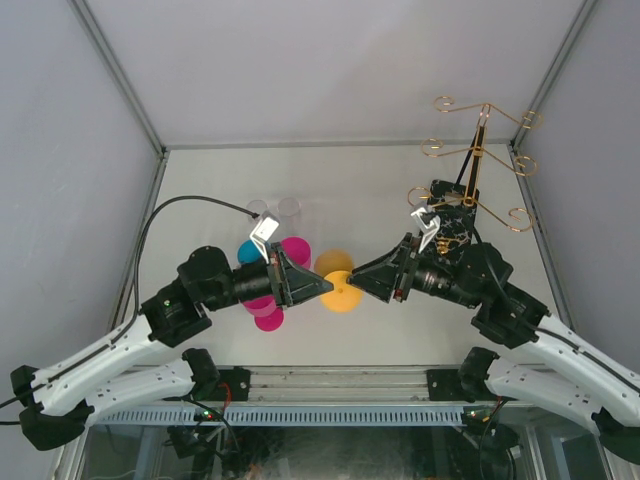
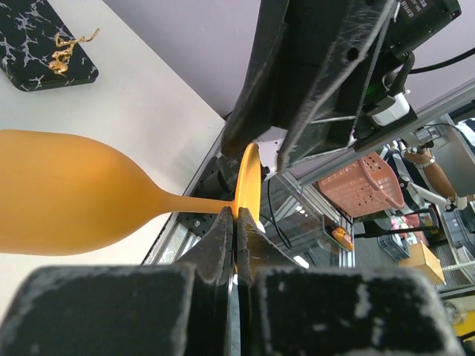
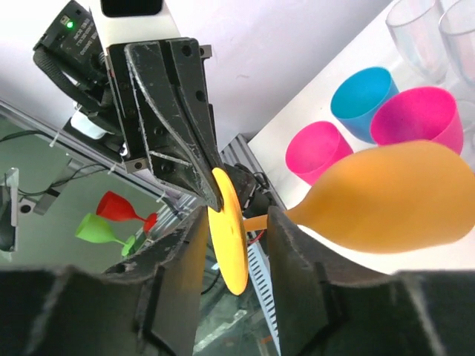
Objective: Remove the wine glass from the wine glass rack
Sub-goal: Place the wine glass at the center of the board.
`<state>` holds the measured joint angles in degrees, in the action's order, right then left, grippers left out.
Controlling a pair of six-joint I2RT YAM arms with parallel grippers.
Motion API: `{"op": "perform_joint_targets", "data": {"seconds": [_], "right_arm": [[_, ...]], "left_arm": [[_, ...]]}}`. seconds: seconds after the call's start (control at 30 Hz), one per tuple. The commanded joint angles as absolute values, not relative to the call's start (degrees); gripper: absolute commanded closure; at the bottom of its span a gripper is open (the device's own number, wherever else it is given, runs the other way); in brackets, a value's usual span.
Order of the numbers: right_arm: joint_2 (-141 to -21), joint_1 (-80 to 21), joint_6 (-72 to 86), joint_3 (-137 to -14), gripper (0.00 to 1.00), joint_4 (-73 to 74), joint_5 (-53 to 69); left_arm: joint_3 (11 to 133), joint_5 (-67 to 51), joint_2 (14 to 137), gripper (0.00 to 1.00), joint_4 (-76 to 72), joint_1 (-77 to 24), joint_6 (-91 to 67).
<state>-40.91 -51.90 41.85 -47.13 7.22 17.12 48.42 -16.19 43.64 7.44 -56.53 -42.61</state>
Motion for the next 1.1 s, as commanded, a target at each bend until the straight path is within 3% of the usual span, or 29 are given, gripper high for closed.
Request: {"op": "perform_joint_targets", "data": {"seconds": [0.0, 0.2, 0.47, 0.67, 0.8, 1.07], "right_arm": [[-37.7, -52.4, 40.3, -48.1, 0.57, 9.2, 17.0], [-33.8, -52.4, 43.8, -47.4, 0.5, 18.2, 16.1], [-38.5, -53.3, 52.3, -43.4, 0.51, 9.3, 26.3], [-42.0, -55.5, 50.7, -42.8, 0.59, 1.5, 27.2], [-42.5, -55.5, 49.7, -42.5, 0.7, 0.0, 25.9], [-38.4, -55.5, 50.0, -39.1, 0.78, -2.1, 22.3]], "left_arm": [[47.0, -18.3, 43.8, 1.0, 2.6, -56.9, -41.8], [47.1, -18.6, 43.8, 1.0, 0.8, -57.0, -41.7], [47.3, -18.4, 44.0, 1.0, 0.1, -57.0, -41.7], [46.7, -17.4, 43.5, 1.0, 0.2, -57.0, -41.6], [46.8, -17.1, 43.4, 1.0, 0.5, -57.0, -41.5], [47.3, -16.5, 43.1, 1.0, 1.8, -57.0, -41.0]]}}
